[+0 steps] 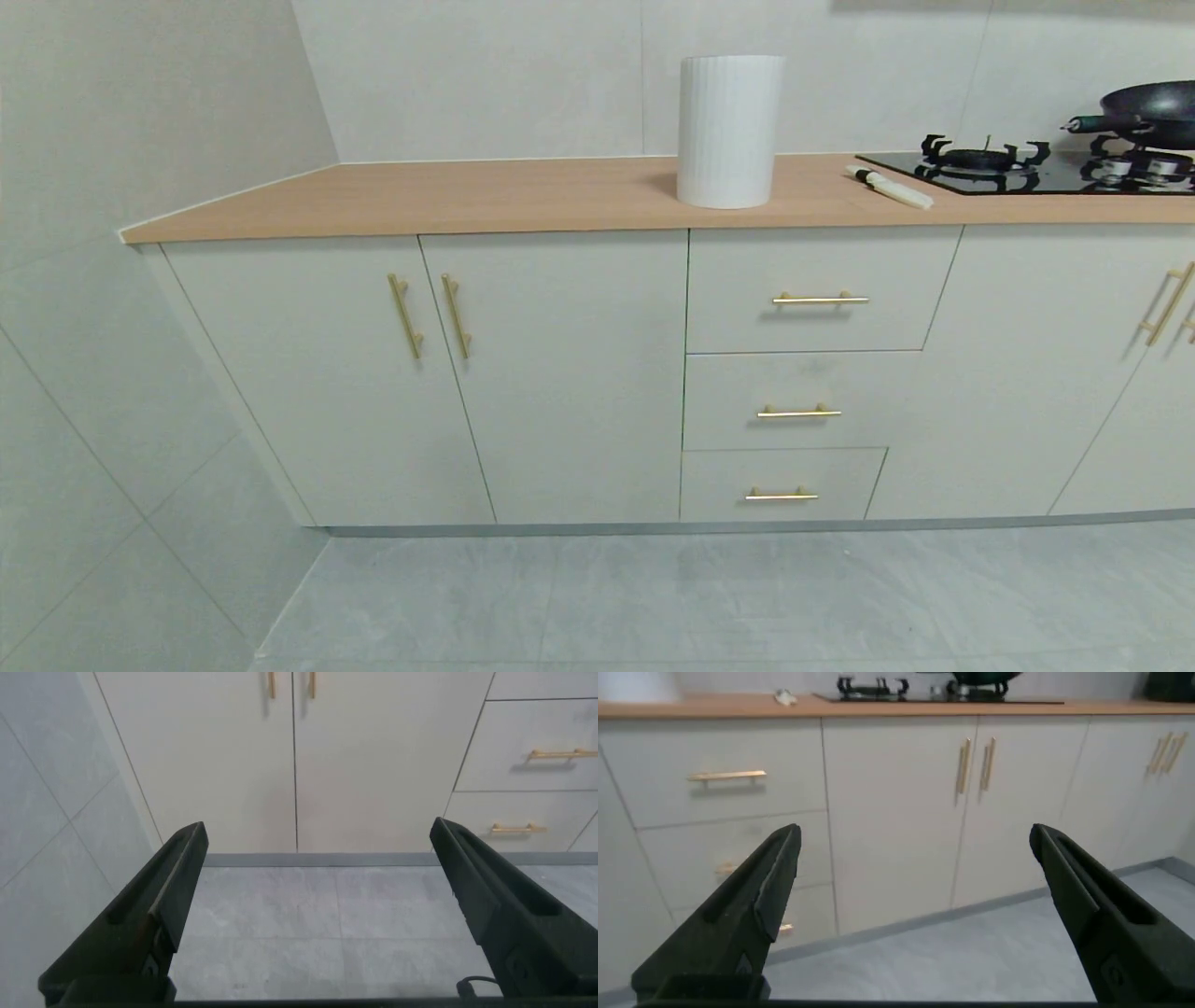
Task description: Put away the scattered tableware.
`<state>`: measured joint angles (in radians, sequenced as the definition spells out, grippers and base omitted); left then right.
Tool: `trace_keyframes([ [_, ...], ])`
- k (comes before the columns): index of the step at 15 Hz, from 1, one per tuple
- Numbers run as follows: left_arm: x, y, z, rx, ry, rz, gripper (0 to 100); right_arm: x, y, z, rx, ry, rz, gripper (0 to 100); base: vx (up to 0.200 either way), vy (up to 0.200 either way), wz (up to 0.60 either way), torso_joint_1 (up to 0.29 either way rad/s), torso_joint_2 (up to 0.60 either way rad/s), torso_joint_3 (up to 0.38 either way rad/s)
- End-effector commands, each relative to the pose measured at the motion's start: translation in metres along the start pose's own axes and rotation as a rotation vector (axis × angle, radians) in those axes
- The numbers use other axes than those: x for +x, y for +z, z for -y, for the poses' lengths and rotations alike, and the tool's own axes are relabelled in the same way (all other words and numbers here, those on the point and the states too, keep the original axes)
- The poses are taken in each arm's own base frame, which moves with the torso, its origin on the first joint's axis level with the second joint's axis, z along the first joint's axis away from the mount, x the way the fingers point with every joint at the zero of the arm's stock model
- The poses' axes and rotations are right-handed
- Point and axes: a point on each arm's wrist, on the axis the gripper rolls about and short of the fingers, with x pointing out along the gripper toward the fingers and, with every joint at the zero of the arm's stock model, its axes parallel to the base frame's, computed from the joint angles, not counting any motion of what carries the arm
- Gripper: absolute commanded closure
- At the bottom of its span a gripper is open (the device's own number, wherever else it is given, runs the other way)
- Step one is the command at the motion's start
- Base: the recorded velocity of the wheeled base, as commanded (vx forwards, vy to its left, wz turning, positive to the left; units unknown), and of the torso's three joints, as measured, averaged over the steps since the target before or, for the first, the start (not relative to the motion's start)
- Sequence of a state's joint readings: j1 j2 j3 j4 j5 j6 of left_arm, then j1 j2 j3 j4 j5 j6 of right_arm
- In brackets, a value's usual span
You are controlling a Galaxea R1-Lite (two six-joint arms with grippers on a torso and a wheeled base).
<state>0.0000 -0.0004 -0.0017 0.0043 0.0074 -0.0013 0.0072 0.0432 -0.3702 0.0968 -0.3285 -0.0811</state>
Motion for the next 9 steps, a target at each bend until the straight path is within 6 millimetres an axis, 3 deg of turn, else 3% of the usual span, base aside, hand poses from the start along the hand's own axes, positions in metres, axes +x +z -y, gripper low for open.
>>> trace_keyframes([
  [1, 0.0, 0.0, 0.0, 0.0, 0.0, -0.001, 0, 0.0, -0.022, -0.004, 0.03, 0.069, -0.026, 0, 0.0, 0.0, 0.0, 0.0, 0.0, 0.0],
  [4, 0.0, 0.0, 0.0, 0.0, 0.002, -0.001, 0, 0.011, -0.07, -0.014, 0.047, 0.175, -0.158, 0, 0.0, 0.0, 0.0, 0.0, 0.0, 0.0],
  [7, 0.0, 0.0, 0.0, 0.0, 0.0, -0.001, 0, 0.015, -0.084, -0.018, 0.057, 0.274, -0.13, 0, 0.0, 0.0, 0.0, 0.0, 0.0, 0.0],
  [9, 0.0, 0.0, 0.0, 0.0, 0.0, -0.001, 0, 0.013, -0.093, -0.019, 0.041, 0.309, -0.214, 0, 0.0, 0.0, 0.0, 0.0, 0.0, 0.0],
])
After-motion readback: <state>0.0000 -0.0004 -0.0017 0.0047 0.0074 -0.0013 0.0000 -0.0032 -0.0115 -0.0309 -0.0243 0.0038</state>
